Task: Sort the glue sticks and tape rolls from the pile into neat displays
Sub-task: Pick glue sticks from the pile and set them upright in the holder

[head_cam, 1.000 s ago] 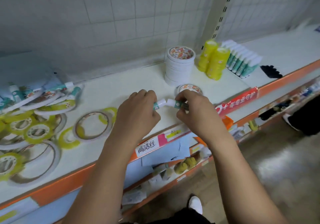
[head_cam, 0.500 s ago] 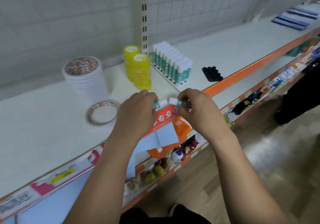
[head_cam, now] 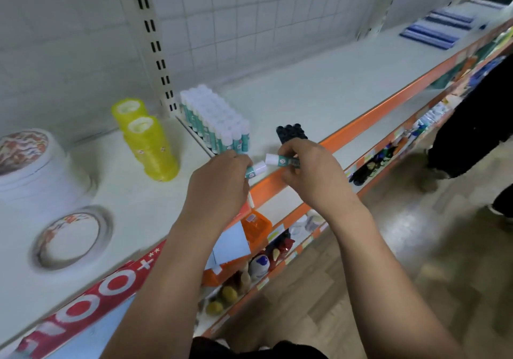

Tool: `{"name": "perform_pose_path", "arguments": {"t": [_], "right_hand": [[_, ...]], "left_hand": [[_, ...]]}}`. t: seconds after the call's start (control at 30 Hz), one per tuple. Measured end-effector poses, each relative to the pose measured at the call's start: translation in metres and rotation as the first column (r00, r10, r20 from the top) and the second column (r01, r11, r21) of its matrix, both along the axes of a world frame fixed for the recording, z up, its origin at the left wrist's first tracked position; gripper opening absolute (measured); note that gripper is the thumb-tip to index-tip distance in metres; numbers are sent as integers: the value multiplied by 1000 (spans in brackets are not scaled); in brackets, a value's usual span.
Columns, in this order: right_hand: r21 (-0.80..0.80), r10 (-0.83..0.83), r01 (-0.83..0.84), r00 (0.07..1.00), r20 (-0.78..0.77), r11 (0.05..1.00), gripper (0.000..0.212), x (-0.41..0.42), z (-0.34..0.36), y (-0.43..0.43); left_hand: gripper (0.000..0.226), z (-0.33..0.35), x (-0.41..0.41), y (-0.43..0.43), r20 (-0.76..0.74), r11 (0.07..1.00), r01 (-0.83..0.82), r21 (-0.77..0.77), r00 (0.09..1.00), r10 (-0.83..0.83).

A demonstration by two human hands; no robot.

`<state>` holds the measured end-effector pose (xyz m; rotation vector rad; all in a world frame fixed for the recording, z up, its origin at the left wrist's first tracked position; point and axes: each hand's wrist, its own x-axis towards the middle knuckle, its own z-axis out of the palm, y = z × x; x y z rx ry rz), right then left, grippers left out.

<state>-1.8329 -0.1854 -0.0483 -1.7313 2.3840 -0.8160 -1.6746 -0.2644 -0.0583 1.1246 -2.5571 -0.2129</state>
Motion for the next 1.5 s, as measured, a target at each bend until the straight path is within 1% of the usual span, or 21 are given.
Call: {"name": "perform_pose_path", "arguments": {"t": [0.17,0.33,0.43,0.6,0.7,0.83,0.93,1.0,1.07,1.13,1.23,1.3,1.33,1.4,1.5], "right_hand": [[15,-3,3,1000,-8,1000,25,-19,-2,-9],[26,56,-56,998,12,998,28,-40,-4,-25],[30,124,-125,992,8,992,28,-59,-5,-44],[53,257,-259,966,34,964,25,-96,-10,-66],[42,329,-331,943,52,943,27,-111,-14,-74],[52,412,-415,909,59,908,31,-126,-15,-80],[41,454,-456,890,41,889,31,-136,-14,-84],[42,481,-483,876,35,875,33,-141,-14,-87],[38,507,-509,861,46,860,34,-146,-13,-90],[22,524,-526,849,69,850,34,-152,-13,-93],[-5,528,-531,843,105,848,32,-161,-12,-97],[-24,515,-516,848,126,856,29,-168,-11,-101],[-32,503,-504,853,138,863,28,-172,-11,-103],[-47,486,-487,853,189,872,27,-178,-11,-108],[-51,463,-466,847,261,883,34,-184,-15,-112]], "left_hand": [[27,-4,-22,-9,62,1000,17,21,998,-19],[31,-6,-41,-9,144,999,-21,25,989,17],[27,-7,-60,-11,156,997,-75,23,985,70],[24,-7,-88,-6,178,973,-224,56,961,211],[19,-6,-100,-5,147,949,-304,77,945,291],[25,1,-120,-5,29,918,-370,142,928,370],[25,3,-136,-11,-3,903,-408,134,911,412],[21,2,-144,-15,-18,892,-436,118,897,441],[18,1,-149,-19,-65,879,-467,96,878,474],[17,1,-153,-21,-119,875,-476,89,867,484],[13,4,-158,-26,-217,889,-448,91,863,457],[14,5,-161,-29,-265,895,-436,92,856,444],[17,5,-163,-31,-262,895,-437,96,856,446],[27,3,-167,-34,-206,888,-444,125,863,460],[37,-6,-171,-36,-116,876,-449,173,874,471]]}}
